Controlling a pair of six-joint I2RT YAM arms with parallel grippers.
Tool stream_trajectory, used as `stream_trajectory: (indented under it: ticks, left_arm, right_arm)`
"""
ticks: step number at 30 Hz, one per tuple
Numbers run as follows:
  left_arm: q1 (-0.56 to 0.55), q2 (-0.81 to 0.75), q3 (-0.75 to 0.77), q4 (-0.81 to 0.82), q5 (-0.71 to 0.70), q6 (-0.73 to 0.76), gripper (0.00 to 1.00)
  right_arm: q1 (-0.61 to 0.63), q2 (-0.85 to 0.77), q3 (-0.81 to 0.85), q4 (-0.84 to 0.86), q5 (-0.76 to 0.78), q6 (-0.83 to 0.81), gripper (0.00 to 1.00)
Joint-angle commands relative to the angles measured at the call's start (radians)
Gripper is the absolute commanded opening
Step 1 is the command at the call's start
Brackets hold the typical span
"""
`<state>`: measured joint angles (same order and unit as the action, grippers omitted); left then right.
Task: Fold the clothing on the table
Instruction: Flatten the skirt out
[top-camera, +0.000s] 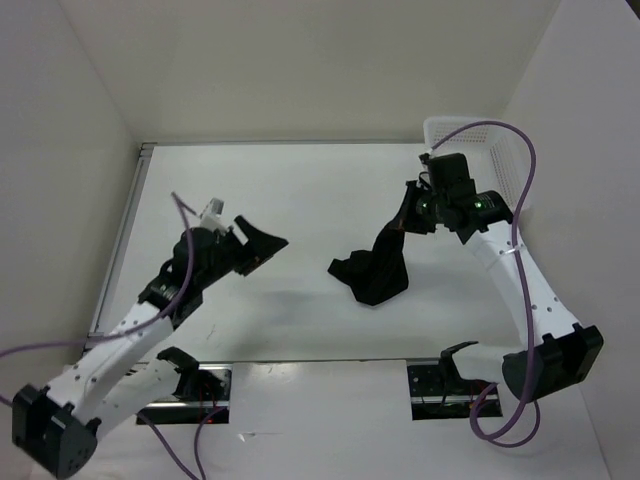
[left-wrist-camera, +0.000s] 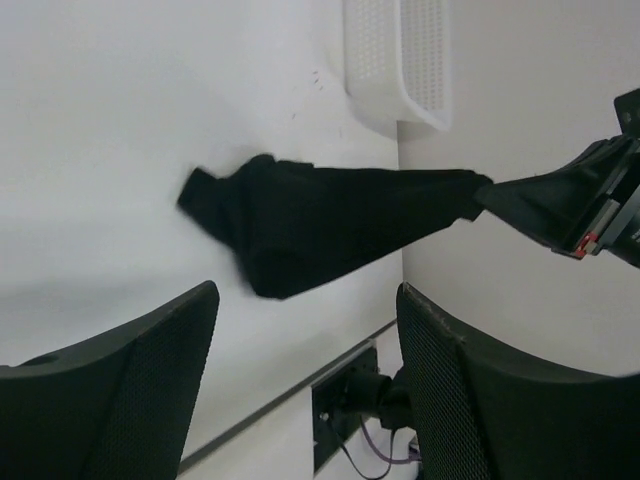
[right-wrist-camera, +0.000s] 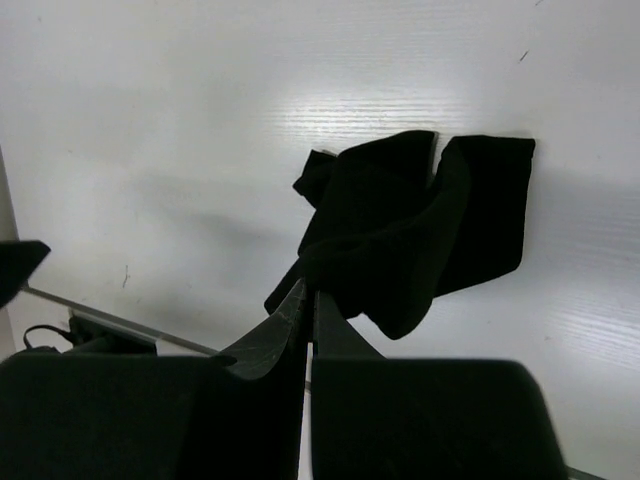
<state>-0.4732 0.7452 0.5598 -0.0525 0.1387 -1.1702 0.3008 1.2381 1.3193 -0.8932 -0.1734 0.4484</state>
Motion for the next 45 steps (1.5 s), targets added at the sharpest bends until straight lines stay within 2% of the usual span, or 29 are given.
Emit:
stream_trajectory:
  ticks: [1,5,6,7,8,11,13,22,25,29,34,39,45]
  left_arm:
    - [-0.034,0.204,0.197,0.072,0.0,0.184,0.8]
    - [-0.035,0.333,0.241,0.196,0.047,0.172,0.81]
    - [-0.035,0.394,0.241,0.225,0.105,0.147,0.81]
    - [-0.044,0.428,0.241,0.259,0.137,0.138,0.81]
    - [-0.054,0.498,0.241,0.308,0.163,0.126,0.81]
    - [-0.123,0.609,0.253,0.342,0.176,0.116,0.81]
    - [-0.168,0.67,0.285,0.371,0.176,0.116,0.81]
    - [-0.275,0.844,0.358,0.463,0.213,0.107,0.82]
    - [-0.298,0.897,0.387,0.474,0.213,0.107,0.82]
    - [-0.308,0.919,0.399,0.474,0.133,0.116,0.82]
    - [-0.341,0.91,0.399,0.347,-0.052,0.126,0.82]
    - [-0.383,0.91,0.367,0.388,-0.21,0.096,0.82]
    - [-0.413,1.02,0.429,0.41,-0.338,0.054,0.81]
  right_arm:
    - [0.009,0.004,0.04,0.037,0.0,0.029,0.0]
    - [0.009,-0.008,0.083,0.056,-0.006,0.029,0.0]
    - [0.009,-0.008,0.093,0.037,0.015,0.029,0.0]
    - [0.009,-0.008,0.093,0.005,0.05,0.029,0.0]
    - [0.009,0.007,0.093,-0.016,0.148,0.038,0.0]
    - [0.009,0.037,0.093,-0.095,0.353,0.091,0.0]
    - [0.0,0.037,0.069,-0.095,0.394,0.105,0.0]
    - [-0.046,-0.014,0.032,0.017,0.261,0.116,0.0]
    - [-0.066,-0.034,0.072,0.043,0.204,0.098,0.0]
    - [-0.089,-0.011,0.106,0.043,0.175,0.087,0.0]
    - [-0.089,-0.011,0.106,0.062,0.098,0.087,0.0]
    - [-0.089,-0.032,0.106,0.092,0.016,0.087,0.0]
    - [-0.089,-0.063,0.083,0.102,-0.034,0.087,0.0]
